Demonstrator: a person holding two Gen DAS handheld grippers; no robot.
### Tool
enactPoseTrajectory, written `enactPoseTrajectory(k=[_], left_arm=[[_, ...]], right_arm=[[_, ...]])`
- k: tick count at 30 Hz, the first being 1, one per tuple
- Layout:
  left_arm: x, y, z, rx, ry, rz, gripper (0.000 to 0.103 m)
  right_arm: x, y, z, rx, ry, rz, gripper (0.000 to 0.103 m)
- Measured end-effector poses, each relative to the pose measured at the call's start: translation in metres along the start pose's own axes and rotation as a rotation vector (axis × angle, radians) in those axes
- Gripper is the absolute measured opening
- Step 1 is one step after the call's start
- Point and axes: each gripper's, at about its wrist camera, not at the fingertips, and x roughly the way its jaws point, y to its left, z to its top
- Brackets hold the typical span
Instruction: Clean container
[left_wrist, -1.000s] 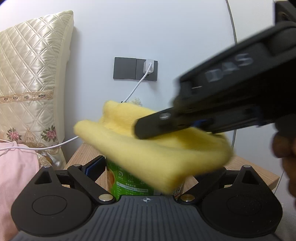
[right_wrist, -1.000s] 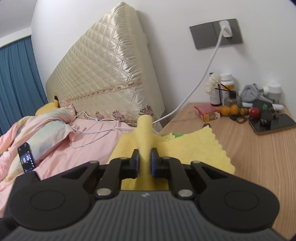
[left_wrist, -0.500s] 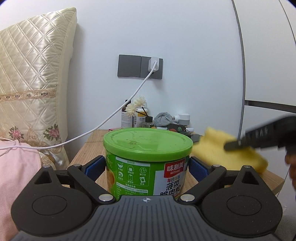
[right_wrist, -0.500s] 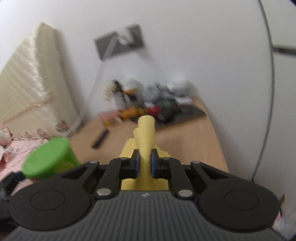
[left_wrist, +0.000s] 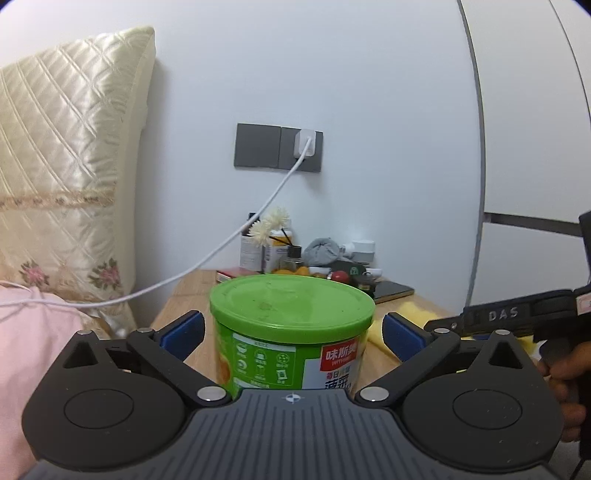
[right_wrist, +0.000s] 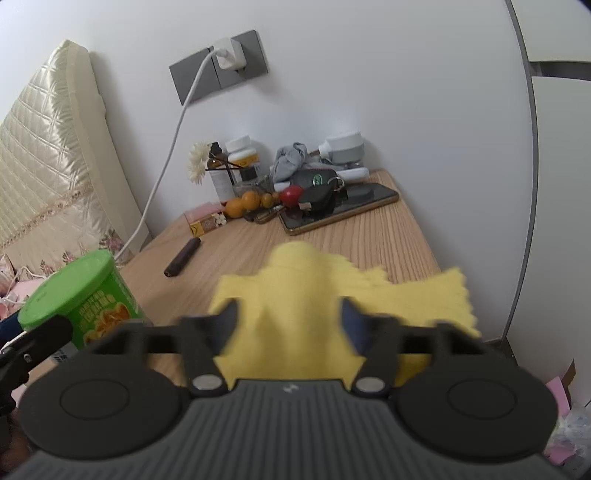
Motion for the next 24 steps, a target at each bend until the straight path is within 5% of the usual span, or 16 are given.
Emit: enactPoseTrajectory(k=[13, 24], left_arm=[[-0.064, -0.003, 0.034, -0.046, 0.036, 0.061, 0.103], [-0.120, -0.009, 0.055, -0.044, 0.126, 0.116, 0.103]], right_arm=[[-0.087, 0.043, 0.020, -0.074, -0.093, 0.019, 0.085], [-0.163, 0.063, -0.002, -0.067, -0.115, -0.043, 0.103]])
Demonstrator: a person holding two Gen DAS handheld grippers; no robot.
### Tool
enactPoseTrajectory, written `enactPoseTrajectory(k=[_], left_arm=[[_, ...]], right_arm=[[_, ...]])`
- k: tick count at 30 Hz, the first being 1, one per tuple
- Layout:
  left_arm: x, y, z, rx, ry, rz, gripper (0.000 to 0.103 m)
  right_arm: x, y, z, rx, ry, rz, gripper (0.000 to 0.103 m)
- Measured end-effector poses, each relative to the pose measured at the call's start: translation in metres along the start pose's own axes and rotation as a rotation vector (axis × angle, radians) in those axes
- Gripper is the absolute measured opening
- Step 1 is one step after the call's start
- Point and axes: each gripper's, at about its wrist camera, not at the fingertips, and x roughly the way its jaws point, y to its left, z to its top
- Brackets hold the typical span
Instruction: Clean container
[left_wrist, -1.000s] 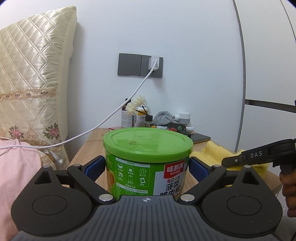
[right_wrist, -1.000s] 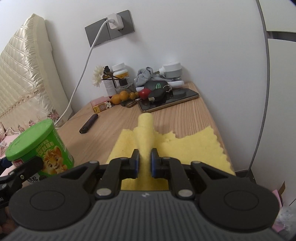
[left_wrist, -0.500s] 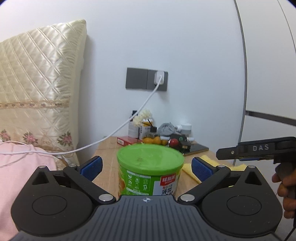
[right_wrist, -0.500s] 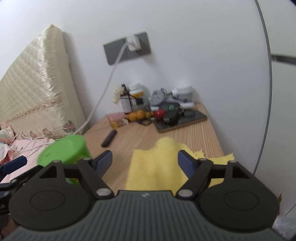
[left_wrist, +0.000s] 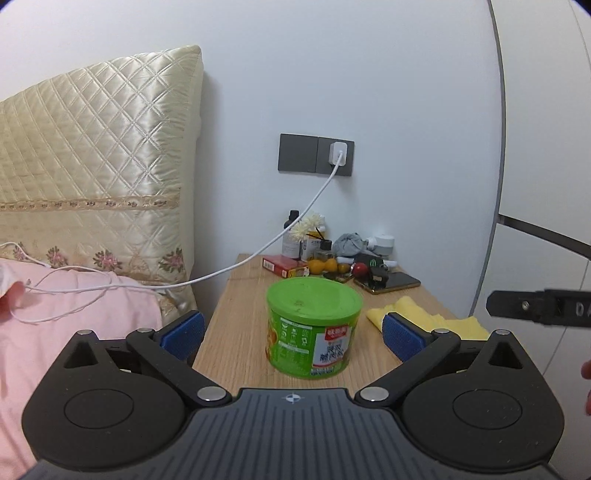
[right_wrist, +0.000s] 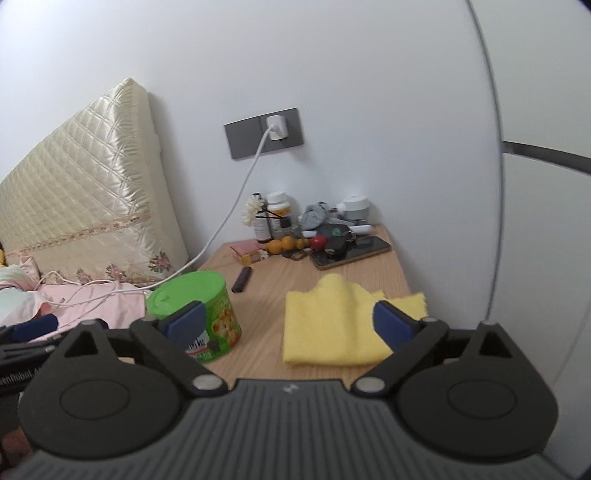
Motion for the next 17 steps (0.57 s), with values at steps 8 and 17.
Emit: enactPoseTrajectory(k=[8, 17], left_arm=[[-0.026, -0.011, 0.007, 0.031, -0.013, -0.031, 0.103], [-0.035, -0.020, 0.008, 0.035, -0.006, -0.042, 0.103]], right_arm=[[-0.026, 0.013, -0.008, -0.022, -0.005, -0.027, 0.103], [-0.047, 0.024, -0.005, -0.098, -0.034, -0.091, 0.103]])
